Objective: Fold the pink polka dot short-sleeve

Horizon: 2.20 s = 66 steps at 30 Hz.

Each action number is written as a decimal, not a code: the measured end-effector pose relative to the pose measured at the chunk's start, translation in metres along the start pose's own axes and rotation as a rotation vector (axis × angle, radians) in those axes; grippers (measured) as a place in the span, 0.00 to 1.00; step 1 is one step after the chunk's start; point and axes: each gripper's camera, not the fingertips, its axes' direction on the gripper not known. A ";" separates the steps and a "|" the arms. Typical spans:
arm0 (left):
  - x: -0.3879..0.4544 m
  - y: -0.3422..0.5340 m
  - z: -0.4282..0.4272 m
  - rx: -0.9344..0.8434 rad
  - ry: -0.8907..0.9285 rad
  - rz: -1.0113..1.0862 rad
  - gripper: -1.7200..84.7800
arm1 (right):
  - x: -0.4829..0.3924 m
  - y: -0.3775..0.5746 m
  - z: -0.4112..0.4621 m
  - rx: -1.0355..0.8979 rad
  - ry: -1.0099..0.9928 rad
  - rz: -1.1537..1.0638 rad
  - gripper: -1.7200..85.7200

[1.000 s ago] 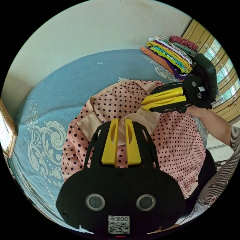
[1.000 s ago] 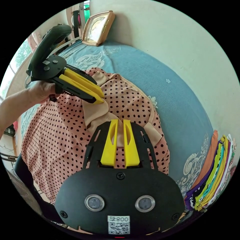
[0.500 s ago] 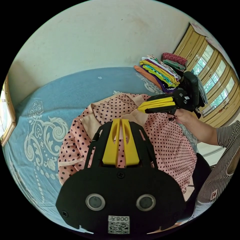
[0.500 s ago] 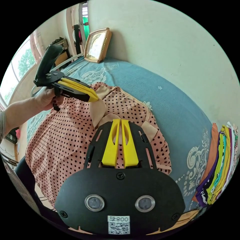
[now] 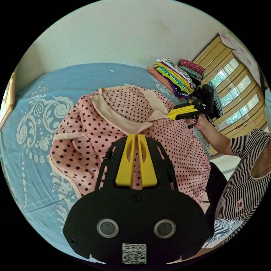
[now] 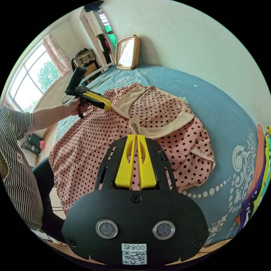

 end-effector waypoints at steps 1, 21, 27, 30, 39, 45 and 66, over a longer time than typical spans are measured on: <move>-0.004 0.006 -0.001 -0.001 0.001 -0.014 0.03 | 0.002 0.003 0.002 -0.011 -0.002 -0.001 0.02; -0.040 0.020 -0.030 0.147 0.022 -0.057 0.05 | 0.026 0.013 -0.008 0.010 -0.004 0.078 0.05; -0.073 0.014 -0.055 0.202 -0.116 -0.139 0.07 | 0.055 0.019 -0.043 0.111 0.210 0.237 0.09; -0.095 0.009 -0.060 0.190 -0.179 -0.201 0.08 | 0.071 0.010 -0.042 0.120 0.282 0.286 0.10; -0.112 -0.005 -0.036 0.084 -0.263 -0.271 0.04 | 0.088 -0.020 0.007 -0.024 0.372 0.305 0.05; -0.100 -0.017 -0.050 0.130 -0.338 -0.263 0.03 | 0.104 -0.019 -0.013 0.035 0.393 0.371 0.02; -0.004 -0.057 -0.010 0.151 -0.317 -0.120 0.03 | 0.088 -0.024 -0.005 0.131 0.269 0.307 0.02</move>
